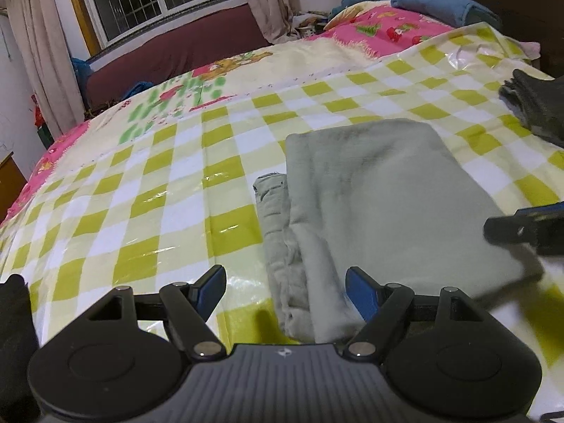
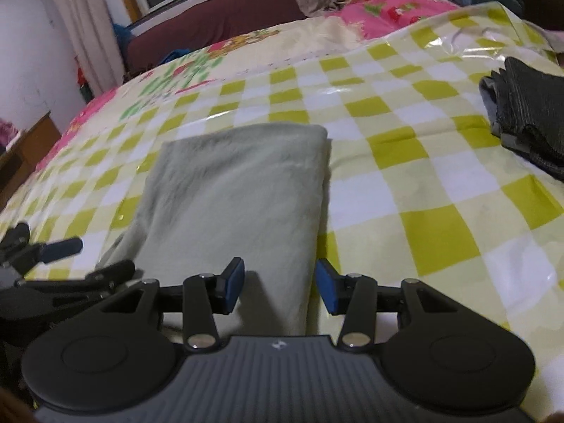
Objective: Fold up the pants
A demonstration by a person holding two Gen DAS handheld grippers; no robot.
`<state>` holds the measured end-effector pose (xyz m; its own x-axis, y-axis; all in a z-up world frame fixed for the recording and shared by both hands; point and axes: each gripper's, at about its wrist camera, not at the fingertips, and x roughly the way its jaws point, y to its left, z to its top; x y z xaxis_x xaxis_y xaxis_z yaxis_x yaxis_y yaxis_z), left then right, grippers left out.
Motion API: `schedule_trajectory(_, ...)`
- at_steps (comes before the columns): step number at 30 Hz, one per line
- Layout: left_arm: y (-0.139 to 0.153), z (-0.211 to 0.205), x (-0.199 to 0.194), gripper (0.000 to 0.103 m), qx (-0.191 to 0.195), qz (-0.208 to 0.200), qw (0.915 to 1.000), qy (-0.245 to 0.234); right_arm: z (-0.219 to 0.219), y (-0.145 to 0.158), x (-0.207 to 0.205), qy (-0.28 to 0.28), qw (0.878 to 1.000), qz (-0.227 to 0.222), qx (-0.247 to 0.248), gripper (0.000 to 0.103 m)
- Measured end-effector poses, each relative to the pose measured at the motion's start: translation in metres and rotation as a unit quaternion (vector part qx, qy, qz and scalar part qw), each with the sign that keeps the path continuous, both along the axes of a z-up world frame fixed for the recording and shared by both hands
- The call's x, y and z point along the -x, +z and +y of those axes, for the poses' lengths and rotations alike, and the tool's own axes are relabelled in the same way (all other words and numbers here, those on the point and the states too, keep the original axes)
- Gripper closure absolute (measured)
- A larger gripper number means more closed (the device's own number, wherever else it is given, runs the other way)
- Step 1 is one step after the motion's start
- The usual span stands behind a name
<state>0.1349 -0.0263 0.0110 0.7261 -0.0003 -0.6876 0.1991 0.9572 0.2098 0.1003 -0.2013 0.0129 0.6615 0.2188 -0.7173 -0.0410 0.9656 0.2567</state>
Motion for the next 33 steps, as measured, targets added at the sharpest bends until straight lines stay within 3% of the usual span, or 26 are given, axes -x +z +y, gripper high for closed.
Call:
schedule_trajectory(9, 0.008, 0.005, 0.036, 0.014, 0.014, -0.006, 0.9999, 0.001, 0.009, 0.010, 0.030, -0.003, 1.000, -0.002, 0.001, 0.057)
schedule_trajectory(25, -0.001, 0.008, 0.070, 0.014, 0.010, 0.002, 0.9999, 0.004, 0.005, -0.013, 0.066, -0.027, 0.999, 0.002, -0.018, 0.056)
schedule_trajectory(33, -0.010, -0.001, 0.080, 0.014, -0.004, 0.010, 0.9999, -0.002, 0.011, -0.018, 0.073, -0.014, 1.000, -0.006, -0.016, 0.053)
